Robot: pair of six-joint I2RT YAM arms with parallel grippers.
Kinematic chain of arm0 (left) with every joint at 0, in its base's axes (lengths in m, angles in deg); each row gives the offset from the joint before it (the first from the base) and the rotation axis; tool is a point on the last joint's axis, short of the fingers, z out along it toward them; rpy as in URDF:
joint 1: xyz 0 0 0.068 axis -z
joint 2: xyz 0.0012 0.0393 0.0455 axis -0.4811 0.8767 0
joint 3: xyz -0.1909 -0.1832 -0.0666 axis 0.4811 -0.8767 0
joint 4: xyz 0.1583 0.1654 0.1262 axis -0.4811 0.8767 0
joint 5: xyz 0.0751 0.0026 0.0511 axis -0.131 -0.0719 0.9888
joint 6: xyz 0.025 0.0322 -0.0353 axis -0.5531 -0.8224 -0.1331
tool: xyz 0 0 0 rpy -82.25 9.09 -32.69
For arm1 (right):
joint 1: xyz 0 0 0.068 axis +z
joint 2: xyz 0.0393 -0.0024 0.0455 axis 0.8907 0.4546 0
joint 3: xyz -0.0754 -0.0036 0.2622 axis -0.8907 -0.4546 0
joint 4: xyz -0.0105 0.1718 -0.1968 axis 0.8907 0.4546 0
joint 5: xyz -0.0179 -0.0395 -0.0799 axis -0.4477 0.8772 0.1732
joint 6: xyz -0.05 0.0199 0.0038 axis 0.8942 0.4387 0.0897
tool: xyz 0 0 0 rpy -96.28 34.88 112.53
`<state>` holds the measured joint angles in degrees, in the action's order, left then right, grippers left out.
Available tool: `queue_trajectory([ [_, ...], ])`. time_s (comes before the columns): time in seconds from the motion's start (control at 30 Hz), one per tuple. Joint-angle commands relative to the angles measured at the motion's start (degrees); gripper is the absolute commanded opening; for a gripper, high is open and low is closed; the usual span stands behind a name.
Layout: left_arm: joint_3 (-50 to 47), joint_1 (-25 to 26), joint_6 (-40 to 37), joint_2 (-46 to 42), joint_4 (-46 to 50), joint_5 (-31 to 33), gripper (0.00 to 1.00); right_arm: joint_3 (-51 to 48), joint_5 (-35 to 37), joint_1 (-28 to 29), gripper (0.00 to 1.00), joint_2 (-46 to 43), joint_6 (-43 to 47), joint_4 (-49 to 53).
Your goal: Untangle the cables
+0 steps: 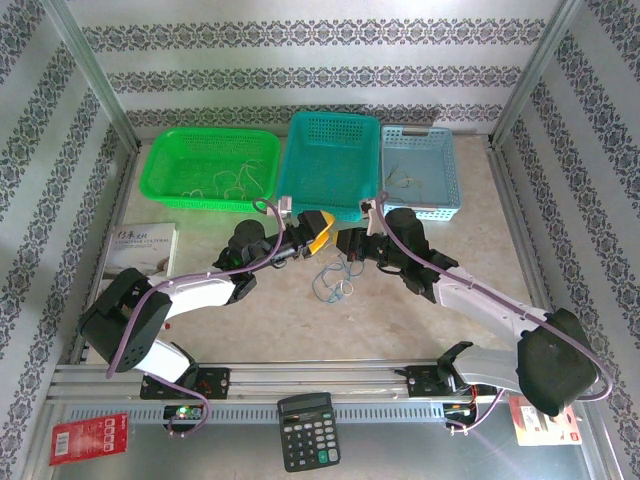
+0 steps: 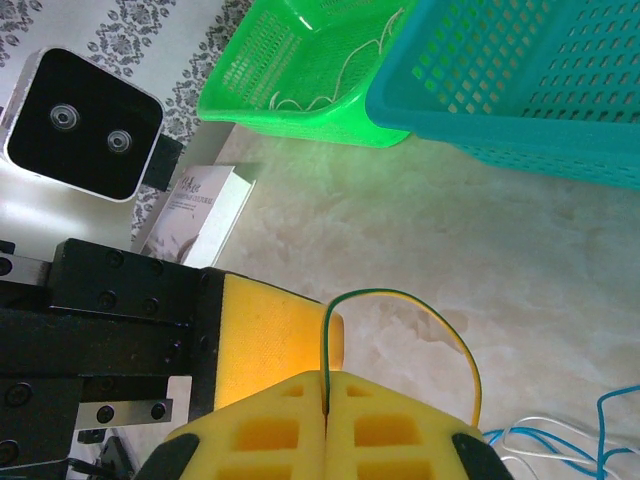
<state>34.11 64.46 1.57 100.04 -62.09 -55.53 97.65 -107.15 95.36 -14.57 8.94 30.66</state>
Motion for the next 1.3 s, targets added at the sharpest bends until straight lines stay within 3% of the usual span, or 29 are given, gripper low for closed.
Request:
queue_trajectory([
  [0.0, 1.9, 0.9, -0.7, -0.1, -1.0, -0.3, 0.88, 1.8, -0.4, 0.9, 0.00, -0.2, 1.0, -1.5],
  [0.57, 1.9, 0.3, -4.0, 0.5, 0.4, 2.8, 0.87, -1.6, -2.3, 4.6, 0.00, -2.4, 0.5, -4.3],
  [1.07, 0.7, -0.5, -3.1, 4.0, -5.0, 2.8, 0.69, -2.8, -6.5, 5.4, 0.00, -3.7, -0.2, -7.3],
  [1.27, 0.1, -1.1, -3.2, 4.2, -5.9, 3.0, 0.54, -3.8, -6.8, 5.5, 0.00, -4.7, -0.5, -7.4],
])
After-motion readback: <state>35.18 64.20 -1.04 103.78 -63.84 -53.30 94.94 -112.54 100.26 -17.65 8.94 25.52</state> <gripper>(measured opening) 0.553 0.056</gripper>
